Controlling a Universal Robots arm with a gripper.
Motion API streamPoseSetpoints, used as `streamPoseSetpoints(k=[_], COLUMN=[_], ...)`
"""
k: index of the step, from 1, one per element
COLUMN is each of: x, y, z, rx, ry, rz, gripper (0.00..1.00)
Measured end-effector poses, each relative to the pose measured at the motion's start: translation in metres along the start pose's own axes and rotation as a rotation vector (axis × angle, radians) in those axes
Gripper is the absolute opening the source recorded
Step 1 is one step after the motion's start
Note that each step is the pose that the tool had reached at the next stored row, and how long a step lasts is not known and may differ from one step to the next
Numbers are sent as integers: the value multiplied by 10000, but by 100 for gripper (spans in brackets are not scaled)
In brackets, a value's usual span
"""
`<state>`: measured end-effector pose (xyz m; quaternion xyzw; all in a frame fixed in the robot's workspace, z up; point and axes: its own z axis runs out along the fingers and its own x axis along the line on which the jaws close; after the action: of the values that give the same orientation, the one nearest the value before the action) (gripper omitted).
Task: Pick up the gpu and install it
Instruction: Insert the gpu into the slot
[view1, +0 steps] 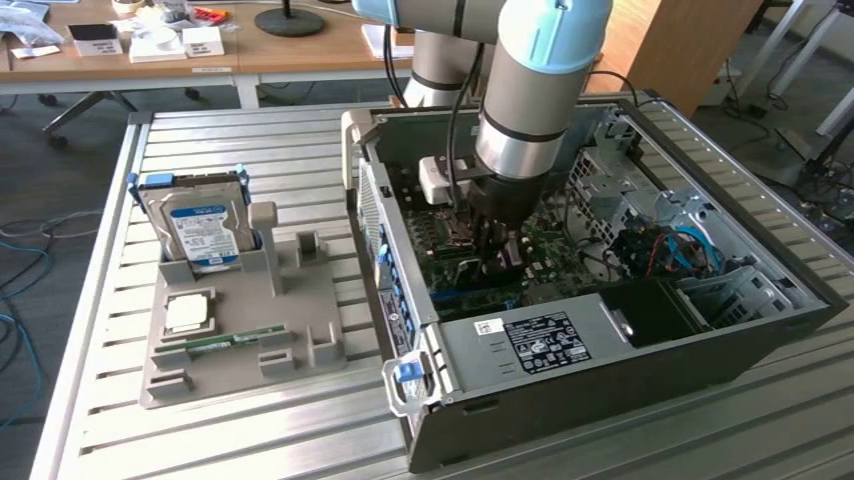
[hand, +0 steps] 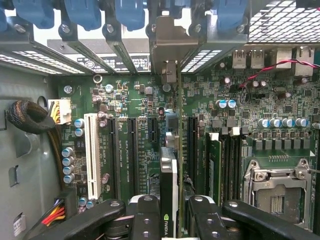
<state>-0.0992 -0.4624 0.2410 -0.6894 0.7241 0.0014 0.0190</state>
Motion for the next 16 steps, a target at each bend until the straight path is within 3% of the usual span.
streamPoseSetpoints(k=[16], x=[0], y=[2], z=[2], rx=[0], ry=[2], rz=[4], gripper=[27])
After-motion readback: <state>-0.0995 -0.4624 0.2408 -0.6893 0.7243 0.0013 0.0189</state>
